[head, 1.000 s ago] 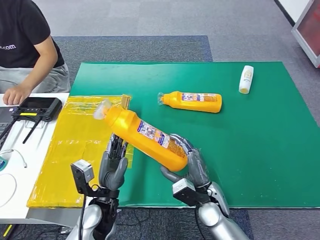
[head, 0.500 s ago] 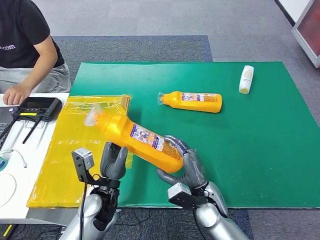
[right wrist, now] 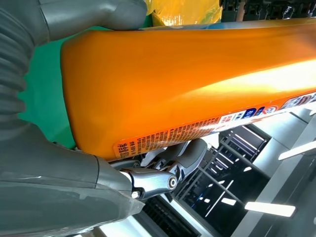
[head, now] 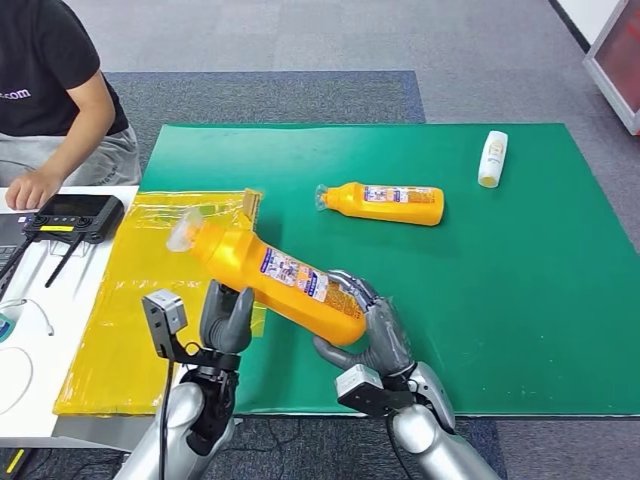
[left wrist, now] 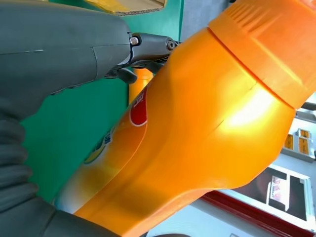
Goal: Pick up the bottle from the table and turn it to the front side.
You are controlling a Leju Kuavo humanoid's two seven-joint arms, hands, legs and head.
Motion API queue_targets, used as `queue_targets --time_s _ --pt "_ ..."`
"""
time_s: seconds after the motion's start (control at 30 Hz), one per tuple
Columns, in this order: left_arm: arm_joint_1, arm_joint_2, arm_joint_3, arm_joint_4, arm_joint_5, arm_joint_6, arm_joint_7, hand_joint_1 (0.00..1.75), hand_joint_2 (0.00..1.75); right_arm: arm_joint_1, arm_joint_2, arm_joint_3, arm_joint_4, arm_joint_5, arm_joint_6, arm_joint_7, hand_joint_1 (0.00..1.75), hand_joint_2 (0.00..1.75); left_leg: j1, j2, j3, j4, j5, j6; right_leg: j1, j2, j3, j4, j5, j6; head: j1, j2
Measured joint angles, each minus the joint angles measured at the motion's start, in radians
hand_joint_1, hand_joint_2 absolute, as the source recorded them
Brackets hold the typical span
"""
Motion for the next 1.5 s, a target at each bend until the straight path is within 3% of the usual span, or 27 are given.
queue_targets --time_s 0.03,0.17,0.2,0.27,0.3,0.33,0.4,0.53,0.57,0.67,0.7,0.8,0.93,1.2,1.27,1.33,1.4,1.5 --pt "-0.004 0.000 0.000 0.000 0.002 -0.002 0.001 1.75 1.75 -0.001 0.000 0.000 0.000 -0.001 0.000 -0.001 1.75 1.75 0.000 0.000 0.000 0.000 0.000 0.000 0.000 0.000 0.000 0.000 0.000 0.000 0.000 0.000" --pt "-0.024 0.000 0.000 0.000 0.015 -0.007 0.006 1.73 1.75 -0.009 0.000 0.002 0.000 -0.007 0.000 -0.007 1.75 1.75 0.000 0.000 0.000 0.000 0.000 0.000 0.000 0.000 0.000 0.000 0.000 0.000 0.000 0.000" --pt "-0.030 0.000 0.000 0.001 0.020 -0.009 0.009 1.51 1.75 -0.013 0.000 0.002 0.000 -0.008 0.000 -0.007 1.75 1.75 0.000 0.000 0.000 0.000 0.000 0.000 0.000 0.000 0.000 0.000 0.000 0.000 0.000 0.000" --pt "-0.042 0.000 0.000 0.002 0.030 -0.012 0.015 0.76 1.75 -0.023 0.000 0.002 0.001 -0.010 0.000 -0.008 1.75 1.75 0.000 0.000 0.000 0.000 0.000 0.000 0.000 0.000 0.000 0.000 0.000 0.000 0.000 0.000" --pt "-0.049 0.000 0.000 0.003 0.036 -0.014 0.018 0.78 1.75 -0.029 0.000 0.002 0.002 -0.011 0.000 -0.008 1.75 1.75 0.000 0.000 0.000 0.000 0.001 0.000 0.000 0.000 0.000 0.000 0.000 0.000 0.000 0.000" --pt "-0.058 0.000 0.000 0.005 0.046 -0.014 0.022 0.99 1.75 -0.035 0.000 0.003 0.003 -0.011 0.001 -0.008 1.75 1.75 0.000 0.000 0.000 0.000 0.001 0.000 0.000 0.000 0.000 0.000 0.000 0.000 0.000 0.000" --pt "-0.076 -0.001 0.002 0.009 0.069 -0.012 0.031 1.75 1.75 -0.046 0.000 0.007 0.005 -0.012 0.004 -0.009 1.75 1.75 0.000 0.000 0.000 0.000 0.001 0.000 0.000 0.000 0.000 0.000 0.000 0.000 0.000 0.000" --pt "-0.108 -0.005 0.004 0.020 0.086 0.000 0.036 1.74 1.75 -0.062 0.001 0.018 0.010 -0.019 0.007 -0.011 1.75 1.75 0.000 0.000 0.000 0.000 0.001 0.000 0.000 0.000 0.000 0.000 0.001 -0.001 0.000 0.000" --pt "-0.114 -0.006 0.004 0.023 0.086 0.001 0.036 1.40 1.75 -0.064 0.002 0.020 0.012 -0.021 0.006 -0.012 1.75 1.75 0.000 0.000 0.000 0.000 0.001 0.000 0.000 0.000 0.000 0.000 0.001 -0.001 0.000 0.000" --pt "-0.129 -0.006 0.004 0.033 0.080 -0.006 0.036 0.10 1.75 -0.071 0.003 0.025 0.016 -0.027 0.004 -0.015 1.75 1.75 0.000 0.000 0.000 0.000 0.001 0.000 0.000 0.000 0.000 0.000 0.001 -0.001 0.000 0.000" --pt "-0.133 -0.006 0.003 0.037 0.077 -0.016 0.036 0.00 1.75 -0.074 0.004 0.025 0.018 -0.027 0.004 -0.015 1.75 1.75 0.000 0.000 0.000 0.000 0.001 0.000 0.000 0.000 0.000 0.000 0.001 -0.001 0.000 0.000" --pt "-0.150 -0.004 -0.002 0.045 0.062 -0.055 0.036 0.00 1.75 -0.081 0.004 0.030 0.023 -0.028 0.010 -0.019 1.75 1.75 0.000 0.000 0.000 0.000 0.001 0.000 0.000 0.000 0.000 0.000 0.001 -0.001 0.000 0.000" --pt "-0.166 -0.001 -0.005 0.050 0.033 -0.065 0.033 0.00 0.00 -0.087 0.005 0.035 0.027 -0.030 0.012 -0.025 1.75 1.75 0.000 0.000 0.000 0.000 0.001 0.000 0.000 0.000 0.000 0.000 0.001 -0.001 0.000 0.000" --pt "-0.193 0.019 -0.017 0.055 -0.145 0.019 0.012 0.00 0.00 -0.095 0.010 0.041 0.035 -0.039 0.014 -0.035 1.75 1.75 0.000 0.000 0.000 0.000 0.001 -0.001 0.000 0.000 0.000 0.000 0.001 -0.001 0.000 0.000" --pt "-0.198 0.025 -0.023 0.056 -0.178 0.042 0.012 0.00 0.87 -0.098 0.012 0.042 0.039 -0.041 0.014 -0.036 1.75 1.75 0.000 0.000 0.000 0.000 0.001 -0.001 0.000 0.000 -0.001 0.000 0.001 -0.001 0.000 0.000" --pt "-0.203 0.030 -0.026 0.057 -0.185 0.047 0.012 0.85 1.75 -0.100 0.014 0.043 0.043 -0.043 0.014 -0.037 1.75 1.75 0.000 0.000 0.000 0.000 0.001 -0.001 0.000 0.000 -0.001 0.000 0.001 -0.001 0.000 0.000" --pt "-0.207 0.033 -0.028 0.059 -0.182 0.043 0.012 1.72 1.75 -0.100 0.016 0.044 0.048 -0.045 0.014 -0.037 1.75 1.75 0.000 0.000 0.000 0.000 0.001 -0.001 0.000 0.000 -0.001 0.000 0.001 -0.001 0.000 0.000" --pt "-0.209 0.033 -0.029 0.060 -0.177 0.041 0.006 1.75 1.75 -0.100 0.017 0.045 0.058 -0.049 0.014 -0.037 1.75 1.75 0.000 0.000 0.000 0.000 0.001 -0.001 0.000 0.000 -0.001 0.000 0.001 -0.001 0.000 0.000"
